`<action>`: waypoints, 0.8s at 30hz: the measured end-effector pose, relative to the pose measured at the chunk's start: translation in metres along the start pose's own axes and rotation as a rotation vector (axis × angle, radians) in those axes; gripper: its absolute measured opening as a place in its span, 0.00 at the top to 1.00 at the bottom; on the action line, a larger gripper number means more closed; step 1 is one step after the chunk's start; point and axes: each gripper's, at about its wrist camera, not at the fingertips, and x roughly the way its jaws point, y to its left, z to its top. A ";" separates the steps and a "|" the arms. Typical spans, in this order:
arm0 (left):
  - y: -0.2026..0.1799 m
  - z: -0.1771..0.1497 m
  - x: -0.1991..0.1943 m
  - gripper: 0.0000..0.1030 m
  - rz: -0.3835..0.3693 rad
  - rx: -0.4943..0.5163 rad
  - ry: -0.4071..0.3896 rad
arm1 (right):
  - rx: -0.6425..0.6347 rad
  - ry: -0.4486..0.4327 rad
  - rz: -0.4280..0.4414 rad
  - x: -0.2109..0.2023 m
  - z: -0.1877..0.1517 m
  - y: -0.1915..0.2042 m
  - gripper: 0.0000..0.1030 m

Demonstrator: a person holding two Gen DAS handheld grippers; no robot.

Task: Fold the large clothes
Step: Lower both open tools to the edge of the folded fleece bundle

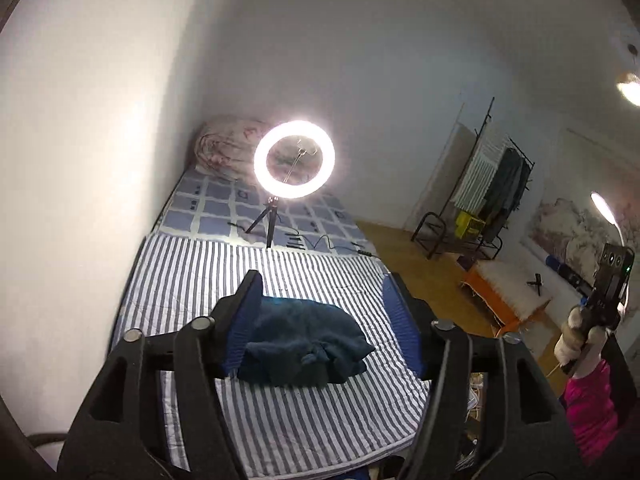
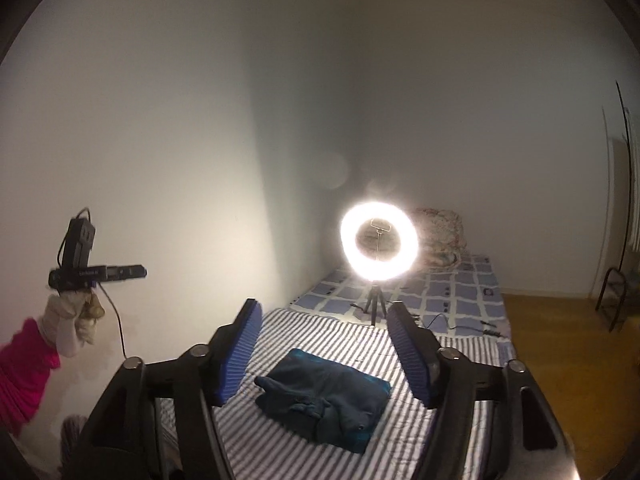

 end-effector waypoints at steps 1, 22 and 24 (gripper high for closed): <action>0.006 -0.005 0.011 0.35 -0.003 -0.018 0.013 | 0.018 0.009 -0.001 0.007 -0.004 -0.005 0.29; 0.188 -0.164 0.307 0.35 0.023 -0.625 0.448 | 0.610 0.574 0.038 0.285 -0.272 -0.107 0.26; 0.192 -0.173 0.324 0.35 0.021 -0.631 0.474 | 0.627 0.599 0.057 0.300 -0.285 -0.108 0.26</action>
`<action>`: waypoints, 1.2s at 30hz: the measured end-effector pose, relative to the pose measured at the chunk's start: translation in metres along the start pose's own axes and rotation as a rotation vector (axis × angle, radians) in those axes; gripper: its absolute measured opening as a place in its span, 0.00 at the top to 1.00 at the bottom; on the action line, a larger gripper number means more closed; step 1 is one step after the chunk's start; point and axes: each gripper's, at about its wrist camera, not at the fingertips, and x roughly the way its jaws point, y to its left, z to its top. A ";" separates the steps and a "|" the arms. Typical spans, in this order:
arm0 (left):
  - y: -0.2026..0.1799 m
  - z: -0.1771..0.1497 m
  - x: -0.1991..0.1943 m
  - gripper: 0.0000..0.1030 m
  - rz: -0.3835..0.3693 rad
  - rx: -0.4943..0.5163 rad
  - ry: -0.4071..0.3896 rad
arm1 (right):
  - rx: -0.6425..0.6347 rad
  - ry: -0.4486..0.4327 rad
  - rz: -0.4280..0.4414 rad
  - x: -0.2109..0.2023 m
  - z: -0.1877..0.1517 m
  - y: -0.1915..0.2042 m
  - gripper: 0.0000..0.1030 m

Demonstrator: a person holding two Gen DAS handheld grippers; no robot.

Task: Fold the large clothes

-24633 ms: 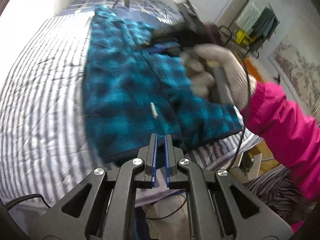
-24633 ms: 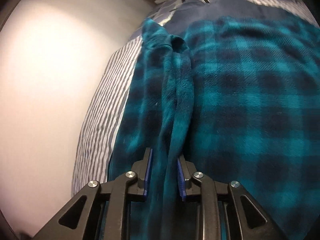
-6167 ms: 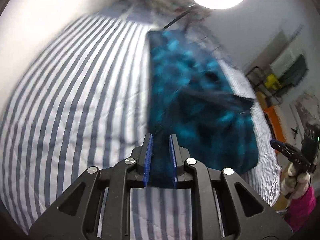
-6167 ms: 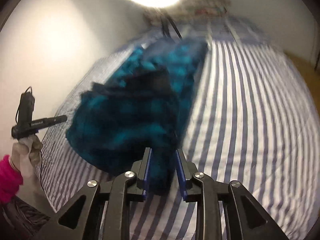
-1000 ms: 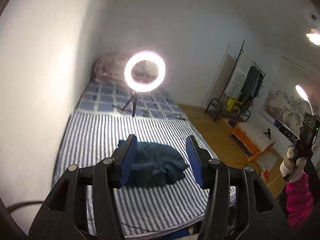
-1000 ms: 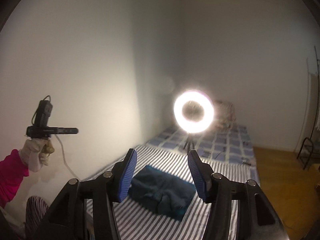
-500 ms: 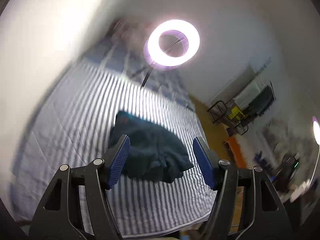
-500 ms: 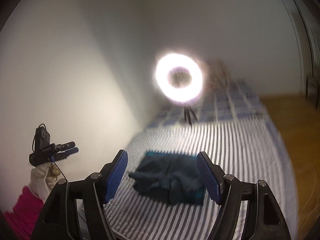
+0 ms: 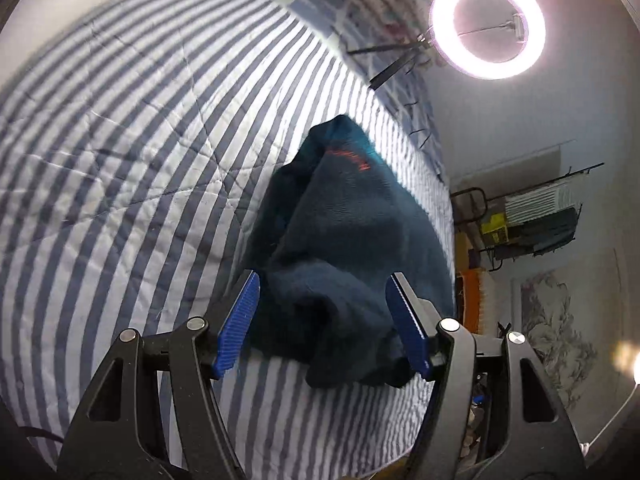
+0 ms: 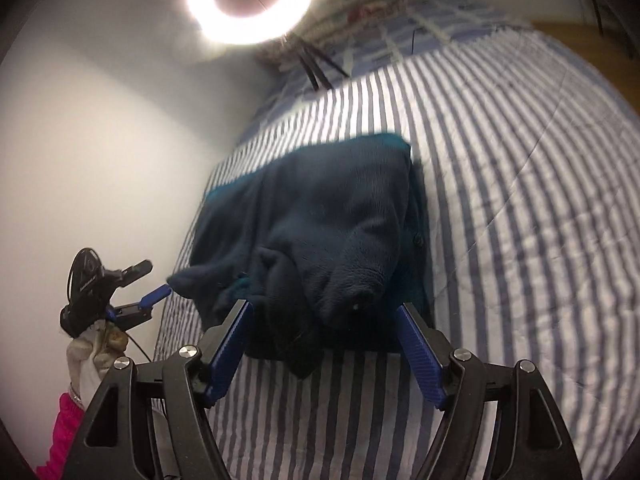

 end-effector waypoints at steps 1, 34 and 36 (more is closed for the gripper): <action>0.000 0.000 0.007 0.35 -0.002 0.000 0.016 | 0.009 0.012 0.016 0.006 0.001 -0.002 0.26; -0.028 -0.021 -0.039 0.51 0.094 0.278 -0.086 | -0.334 -0.001 -0.130 -0.049 -0.007 0.026 0.63; -0.023 -0.001 -0.038 0.45 0.042 0.216 -0.098 | -0.341 -0.058 -0.091 -0.049 0.004 0.041 0.63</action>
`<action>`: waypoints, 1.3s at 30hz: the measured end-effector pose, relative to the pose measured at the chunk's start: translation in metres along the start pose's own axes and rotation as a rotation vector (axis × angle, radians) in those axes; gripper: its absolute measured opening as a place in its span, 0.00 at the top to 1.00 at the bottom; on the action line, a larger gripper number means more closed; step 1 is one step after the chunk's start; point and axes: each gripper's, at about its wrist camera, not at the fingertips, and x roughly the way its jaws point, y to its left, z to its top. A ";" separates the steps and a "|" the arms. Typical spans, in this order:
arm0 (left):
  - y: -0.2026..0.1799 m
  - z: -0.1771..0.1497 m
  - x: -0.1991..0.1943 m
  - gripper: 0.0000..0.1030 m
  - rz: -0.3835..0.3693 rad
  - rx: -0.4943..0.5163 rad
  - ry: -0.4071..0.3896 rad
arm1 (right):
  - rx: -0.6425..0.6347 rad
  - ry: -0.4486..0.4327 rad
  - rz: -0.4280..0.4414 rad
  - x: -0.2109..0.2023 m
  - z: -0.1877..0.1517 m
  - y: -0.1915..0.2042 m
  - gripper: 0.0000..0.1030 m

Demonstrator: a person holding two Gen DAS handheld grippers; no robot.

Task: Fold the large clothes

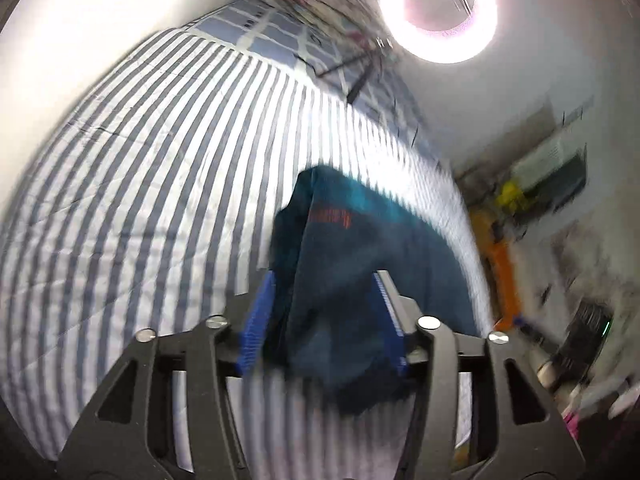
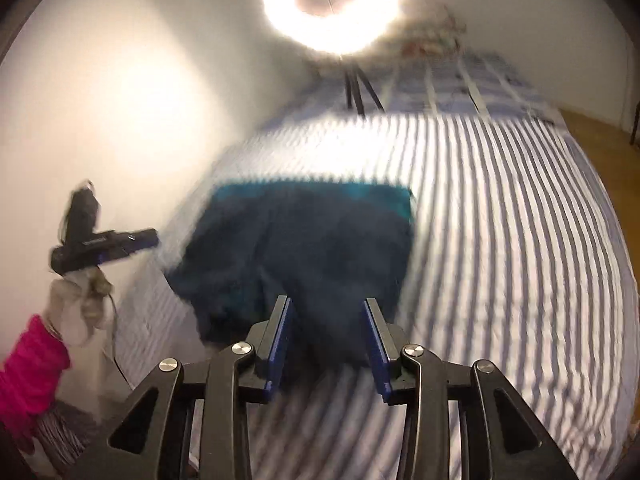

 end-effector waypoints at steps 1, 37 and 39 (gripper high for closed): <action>0.005 0.011 0.006 0.42 -0.045 -0.045 -0.001 | -0.011 -0.012 0.012 0.000 0.001 0.007 0.63; -0.035 0.088 0.100 0.66 0.207 0.240 -0.095 | -0.224 0.054 0.235 0.114 0.034 0.057 0.65; -0.049 0.079 0.089 0.66 0.138 0.230 -0.091 | -0.166 -0.020 0.169 0.098 0.050 0.029 0.64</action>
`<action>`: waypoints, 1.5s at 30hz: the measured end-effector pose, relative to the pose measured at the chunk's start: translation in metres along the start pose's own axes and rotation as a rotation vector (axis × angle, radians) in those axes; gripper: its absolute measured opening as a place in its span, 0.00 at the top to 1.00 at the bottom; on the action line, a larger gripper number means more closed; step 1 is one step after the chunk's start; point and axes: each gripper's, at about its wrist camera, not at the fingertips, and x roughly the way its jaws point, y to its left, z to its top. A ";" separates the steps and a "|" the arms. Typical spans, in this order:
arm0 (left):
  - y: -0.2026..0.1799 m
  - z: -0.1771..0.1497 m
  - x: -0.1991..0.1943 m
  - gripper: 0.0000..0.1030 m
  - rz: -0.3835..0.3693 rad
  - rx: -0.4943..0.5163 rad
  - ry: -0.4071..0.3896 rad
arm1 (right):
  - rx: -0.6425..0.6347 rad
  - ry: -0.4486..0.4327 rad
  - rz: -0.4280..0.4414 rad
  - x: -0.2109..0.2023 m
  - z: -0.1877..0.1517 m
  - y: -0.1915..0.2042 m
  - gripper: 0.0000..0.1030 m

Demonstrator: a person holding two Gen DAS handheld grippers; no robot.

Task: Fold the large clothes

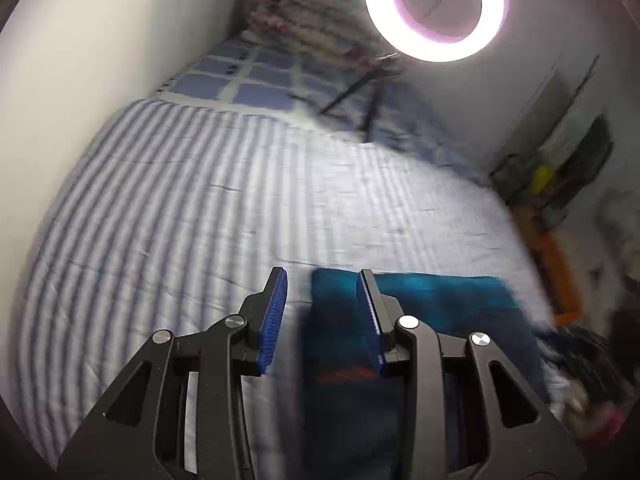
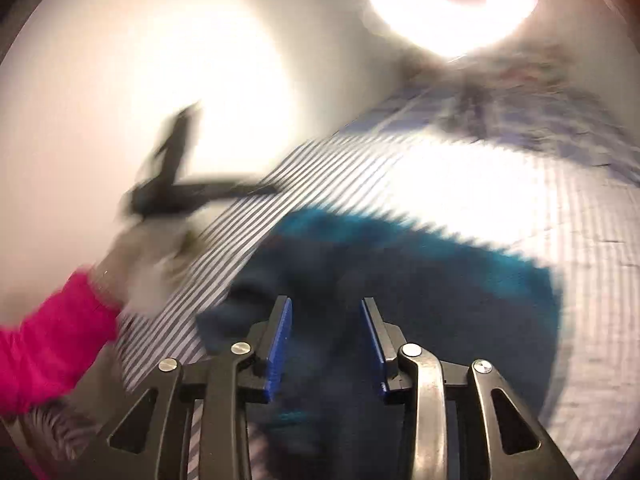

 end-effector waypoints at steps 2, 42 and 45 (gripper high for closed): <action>-0.019 -0.006 -0.006 0.66 -0.041 0.017 0.011 | 0.094 -0.057 -0.080 -0.013 0.007 -0.033 0.62; 0.012 -0.113 -0.027 0.55 -0.139 0.001 0.165 | 0.022 0.216 -0.154 -0.034 -0.093 -0.052 0.68; 0.046 -0.103 -0.032 0.30 -0.214 -0.180 0.148 | 0.080 0.131 -0.073 -0.059 -0.093 -0.065 0.31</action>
